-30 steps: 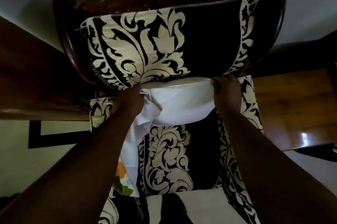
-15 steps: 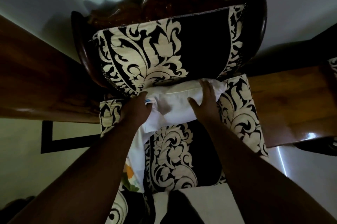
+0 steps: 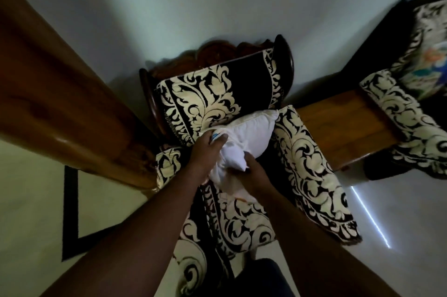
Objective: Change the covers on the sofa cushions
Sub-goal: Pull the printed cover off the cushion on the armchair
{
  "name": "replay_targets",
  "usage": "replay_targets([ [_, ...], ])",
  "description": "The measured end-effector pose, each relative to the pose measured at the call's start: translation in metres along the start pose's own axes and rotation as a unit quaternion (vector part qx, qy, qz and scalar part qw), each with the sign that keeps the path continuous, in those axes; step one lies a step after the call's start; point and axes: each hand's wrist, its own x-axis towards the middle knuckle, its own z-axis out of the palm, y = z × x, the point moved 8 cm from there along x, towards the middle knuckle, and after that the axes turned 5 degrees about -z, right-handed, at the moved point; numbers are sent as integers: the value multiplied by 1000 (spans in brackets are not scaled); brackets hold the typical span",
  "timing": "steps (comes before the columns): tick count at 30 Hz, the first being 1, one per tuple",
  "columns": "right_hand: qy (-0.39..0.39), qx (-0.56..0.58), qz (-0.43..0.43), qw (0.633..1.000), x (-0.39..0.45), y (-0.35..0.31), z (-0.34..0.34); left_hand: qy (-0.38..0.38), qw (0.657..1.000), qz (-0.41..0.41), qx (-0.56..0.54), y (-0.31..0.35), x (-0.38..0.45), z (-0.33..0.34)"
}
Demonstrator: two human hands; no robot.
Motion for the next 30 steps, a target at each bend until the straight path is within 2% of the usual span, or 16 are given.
replay_targets([
  [4, 156, -57, -44, 985, -58, -35, -11, -96, 995, -2, -20, -21, -52, -2],
  [6, 208, -7, -67, 976, -98, -52, -6, -162, 985, -57, -33, -41, -79, -1],
  [9, 237, 107, -59, 964, -159, -72, 9, -279, 946, -157, -55, -70, -127, 11],
  [12, 282, 206, -54, 936, -226, -82, 11, -322, 926, -161, -119, -74, -172, 26],
  [16, 433, 268, -31, 860, -352, -52, -11, -366, 926, -74, -58, -73, -252, 67],
  [18, 500, 317, 30, 805, -419, -16, -14, -410, 911, -34, -26, -79, -302, 95],
  [20, 520, 408, 107, 743, -485, 23, -6, -509, 860, -32, 25, -99, -370, 132],
  [21, 512, 436, 115, 731, -513, 37, -1, -554, 830, -29, 62, -112, -401, 146],
  [23, 523, 451, 90, 717, -580, 53, 6, -620, 771, 11, 146, -140, -466, 175],
  [25, 566, 460, 69, 680, -654, 71, 15, -666, 714, 61, 207, -165, -543, 196],
  [27, 620, 441, 53, 647, -720, 82, 24, -662, 702, 119, 233, -186, -598, 216],
  [29, 695, 411, 25, 589, -804, 101, 39, -637, 701, 189, 260, -216, -656, 238],
  [30, 727, 397, 2, 560, -850, 107, 50, -633, 693, 194, 284, -243, -687, 250],
])
